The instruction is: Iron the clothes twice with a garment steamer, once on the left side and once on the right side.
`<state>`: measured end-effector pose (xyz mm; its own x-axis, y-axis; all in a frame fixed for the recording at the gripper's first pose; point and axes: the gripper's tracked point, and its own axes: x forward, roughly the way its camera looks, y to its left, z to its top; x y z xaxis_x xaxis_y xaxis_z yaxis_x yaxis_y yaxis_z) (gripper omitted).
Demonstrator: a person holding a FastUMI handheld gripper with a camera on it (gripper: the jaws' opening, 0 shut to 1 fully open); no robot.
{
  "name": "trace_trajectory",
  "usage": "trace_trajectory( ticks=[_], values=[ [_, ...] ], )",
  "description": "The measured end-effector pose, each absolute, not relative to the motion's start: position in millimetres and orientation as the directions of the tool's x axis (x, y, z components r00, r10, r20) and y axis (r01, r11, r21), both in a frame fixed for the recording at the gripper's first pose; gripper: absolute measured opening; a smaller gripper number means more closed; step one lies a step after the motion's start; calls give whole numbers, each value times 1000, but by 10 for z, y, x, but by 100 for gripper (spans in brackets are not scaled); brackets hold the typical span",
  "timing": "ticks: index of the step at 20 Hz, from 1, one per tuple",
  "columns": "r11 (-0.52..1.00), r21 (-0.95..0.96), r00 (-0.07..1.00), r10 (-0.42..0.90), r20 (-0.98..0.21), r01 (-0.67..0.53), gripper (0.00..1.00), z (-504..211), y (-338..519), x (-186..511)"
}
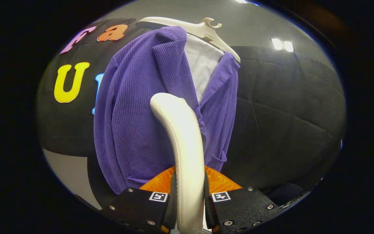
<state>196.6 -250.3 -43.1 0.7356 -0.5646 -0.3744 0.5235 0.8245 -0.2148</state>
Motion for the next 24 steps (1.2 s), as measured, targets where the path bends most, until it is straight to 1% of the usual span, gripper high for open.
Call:
trace_trajectory(
  ticks=[8,17,24],
  values=[
    [839,-222,725,-541,-427,496,35,-687,-2478,1888],
    [860,-262,681,-508,-528,439,35,-1340,-2328,1729],
    [865,-277,629,-496,-598,418,35,-1869,-2319,1506]
  ],
)
